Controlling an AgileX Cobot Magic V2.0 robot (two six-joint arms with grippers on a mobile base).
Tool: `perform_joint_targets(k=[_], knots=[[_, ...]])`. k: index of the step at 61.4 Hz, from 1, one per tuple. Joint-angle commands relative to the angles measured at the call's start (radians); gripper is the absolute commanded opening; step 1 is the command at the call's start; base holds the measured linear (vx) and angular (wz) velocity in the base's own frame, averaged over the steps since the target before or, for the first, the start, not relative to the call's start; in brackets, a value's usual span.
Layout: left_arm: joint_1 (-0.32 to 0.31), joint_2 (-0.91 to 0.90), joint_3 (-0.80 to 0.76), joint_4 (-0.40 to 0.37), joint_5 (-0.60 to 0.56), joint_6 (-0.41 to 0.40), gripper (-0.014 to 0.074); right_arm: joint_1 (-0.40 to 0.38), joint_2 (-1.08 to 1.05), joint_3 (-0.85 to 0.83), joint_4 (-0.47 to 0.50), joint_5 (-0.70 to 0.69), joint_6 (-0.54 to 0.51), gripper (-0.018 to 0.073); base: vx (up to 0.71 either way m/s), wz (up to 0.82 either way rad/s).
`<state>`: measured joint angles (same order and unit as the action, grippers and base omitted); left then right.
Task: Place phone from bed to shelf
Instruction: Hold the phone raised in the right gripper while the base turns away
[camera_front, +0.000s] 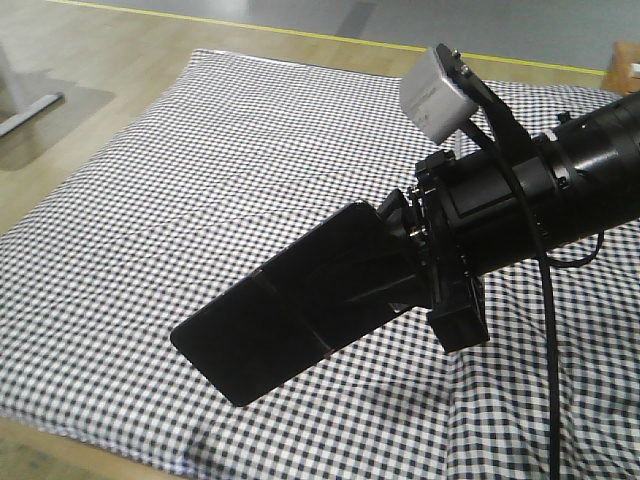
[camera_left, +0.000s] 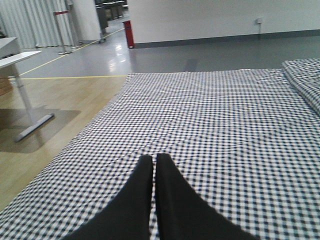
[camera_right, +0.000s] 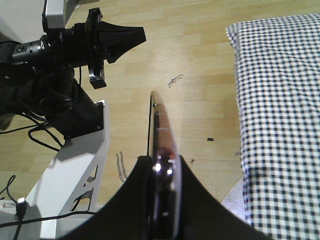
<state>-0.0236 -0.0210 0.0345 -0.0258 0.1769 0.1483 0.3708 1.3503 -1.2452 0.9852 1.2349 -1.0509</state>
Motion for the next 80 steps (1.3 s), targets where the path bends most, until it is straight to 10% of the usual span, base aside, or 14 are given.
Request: perform_joint_targets(k=[1,80], knots=[[0.001,-0.006,-0.023,-0.009,-0.072,-0.006,0.0001,-0.002,-0.033,-0.025,0.075,0.050,-0.001,-0.0003,-0.09,0.37],[0.001,-0.006,-0.023,-0.009,-0.072,-0.006,0.0001,-0.002,-0.033,-0.025,0.075,0.050,-0.001,-0.0003,-0.11,0.44]])
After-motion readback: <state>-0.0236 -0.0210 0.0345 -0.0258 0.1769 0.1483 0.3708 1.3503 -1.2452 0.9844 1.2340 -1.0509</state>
